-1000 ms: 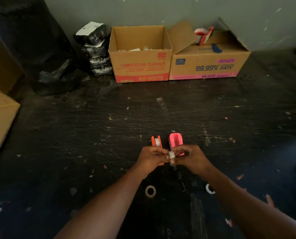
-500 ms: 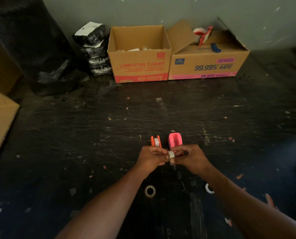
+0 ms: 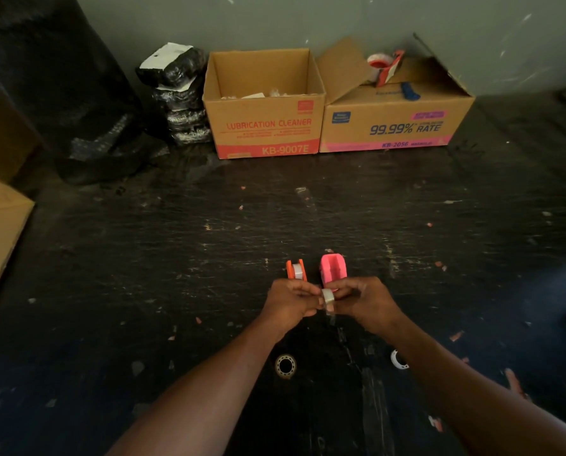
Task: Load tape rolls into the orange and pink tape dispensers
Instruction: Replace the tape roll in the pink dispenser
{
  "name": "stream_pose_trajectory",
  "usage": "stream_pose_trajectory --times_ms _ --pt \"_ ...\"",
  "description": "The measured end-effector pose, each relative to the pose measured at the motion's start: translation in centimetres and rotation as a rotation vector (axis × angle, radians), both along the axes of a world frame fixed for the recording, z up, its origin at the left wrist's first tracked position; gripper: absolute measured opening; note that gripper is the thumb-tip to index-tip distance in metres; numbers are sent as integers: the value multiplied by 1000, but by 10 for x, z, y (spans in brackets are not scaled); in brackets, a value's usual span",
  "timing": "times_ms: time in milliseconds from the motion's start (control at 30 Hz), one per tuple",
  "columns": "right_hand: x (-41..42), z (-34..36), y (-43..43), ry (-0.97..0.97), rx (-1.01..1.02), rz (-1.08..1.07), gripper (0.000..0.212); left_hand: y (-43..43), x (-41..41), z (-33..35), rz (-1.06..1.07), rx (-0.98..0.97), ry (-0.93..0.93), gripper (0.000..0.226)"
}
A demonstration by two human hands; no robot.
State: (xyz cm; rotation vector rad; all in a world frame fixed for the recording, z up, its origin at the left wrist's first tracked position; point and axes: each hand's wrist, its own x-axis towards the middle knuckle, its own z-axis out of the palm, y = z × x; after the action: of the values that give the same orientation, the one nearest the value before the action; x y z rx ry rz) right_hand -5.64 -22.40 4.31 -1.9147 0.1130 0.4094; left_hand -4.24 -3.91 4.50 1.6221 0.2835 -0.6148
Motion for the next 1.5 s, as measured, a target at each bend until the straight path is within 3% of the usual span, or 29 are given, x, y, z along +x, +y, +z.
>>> stream_pose_trajectory --times_ms 300,467,633,867,1033,1233,1333,1500 --pt "15 -6 -14 -20 -13 -17 34 -12 11 -2 2 11 -36 15" --pt "31 -7 -27 -16 -88 103 44 -19 20 -4 -22 32 -62 17" --pt "44 -7 -33 3 -116 128 40 -26 30 -8 -30 84 -97 23" --pt "71 -29 -45 -87 -334 159 46 -13 45 -7 39 206 -108 19" --pt "88 -39 -47 -143 -446 185 47 -3 51 -15 50 397 -239 16" --pt "91 -45 -44 -141 -393 187 43 -12 51 -15 -212 559 -445 34" --pt "90 -43 -42 -152 -329 170 42 -22 57 -15 -338 637 -564 35" --pt "89 -49 -44 -164 -287 149 45 -28 64 -20 -401 745 -611 31"
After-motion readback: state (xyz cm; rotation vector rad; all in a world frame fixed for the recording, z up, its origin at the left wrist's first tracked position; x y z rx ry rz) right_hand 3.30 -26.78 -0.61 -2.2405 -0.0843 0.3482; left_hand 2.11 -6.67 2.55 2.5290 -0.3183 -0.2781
